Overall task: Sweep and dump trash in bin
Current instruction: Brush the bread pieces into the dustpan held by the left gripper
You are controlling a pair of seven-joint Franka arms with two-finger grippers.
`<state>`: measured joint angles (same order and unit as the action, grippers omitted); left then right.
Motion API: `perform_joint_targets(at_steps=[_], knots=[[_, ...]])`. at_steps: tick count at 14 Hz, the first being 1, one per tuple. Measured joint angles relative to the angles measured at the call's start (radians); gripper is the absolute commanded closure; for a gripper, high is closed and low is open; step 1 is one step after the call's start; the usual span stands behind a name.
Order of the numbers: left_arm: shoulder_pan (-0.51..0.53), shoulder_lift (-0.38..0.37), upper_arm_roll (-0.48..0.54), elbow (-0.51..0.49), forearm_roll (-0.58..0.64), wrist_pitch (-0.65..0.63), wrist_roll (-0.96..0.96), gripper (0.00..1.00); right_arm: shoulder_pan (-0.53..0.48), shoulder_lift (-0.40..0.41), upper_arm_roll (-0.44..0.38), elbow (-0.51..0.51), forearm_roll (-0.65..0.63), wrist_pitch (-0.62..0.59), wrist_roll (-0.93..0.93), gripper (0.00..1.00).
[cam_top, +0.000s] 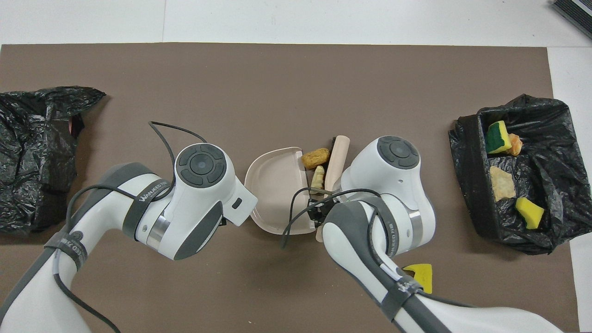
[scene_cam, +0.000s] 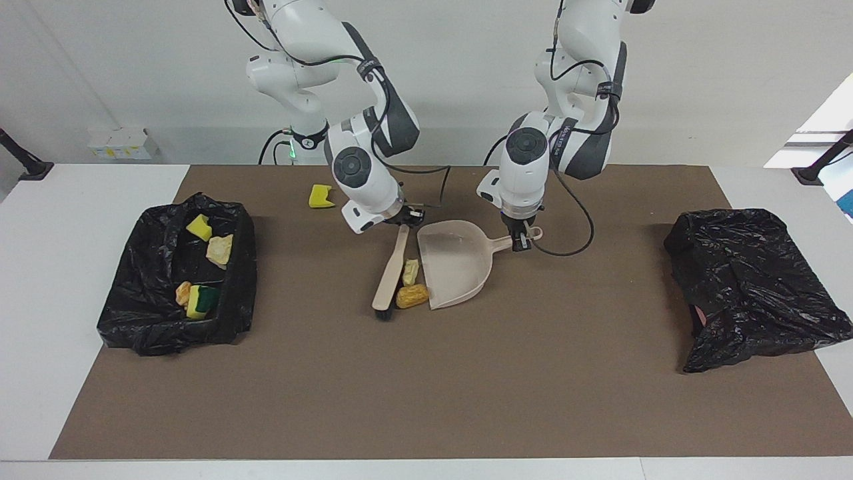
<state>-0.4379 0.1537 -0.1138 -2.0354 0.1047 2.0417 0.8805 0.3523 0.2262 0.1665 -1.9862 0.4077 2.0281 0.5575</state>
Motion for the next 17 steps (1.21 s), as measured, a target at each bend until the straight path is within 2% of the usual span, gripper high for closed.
perform_joint_targets(at_steps=[4, 7, 12, 17], knots=[[-0.016, -0.024, 0.000, -0.036, 0.000, 0.006, -0.040, 1.00, 0.092, 0.010, 0.001, 0.016, 0.018, 0.051, 0.008, 1.00], [-0.014, -0.034, 0.005, -0.070, 0.000, 0.061, -0.037, 1.00, 0.115, -0.008, 0.001, 0.023, 0.004, -0.035, 0.005, 1.00], [0.026, -0.041, 0.009, -0.096, 0.000, 0.115, -0.007, 1.00, 0.080, -0.178, -0.013, -0.012, -0.067, -0.265, 0.005, 1.00], [0.069, -0.041, 0.011, -0.095, 0.000, 0.108, 0.165, 1.00, 0.073, -0.294, -0.014, -0.136, -0.185, -0.367, 0.123, 1.00]])
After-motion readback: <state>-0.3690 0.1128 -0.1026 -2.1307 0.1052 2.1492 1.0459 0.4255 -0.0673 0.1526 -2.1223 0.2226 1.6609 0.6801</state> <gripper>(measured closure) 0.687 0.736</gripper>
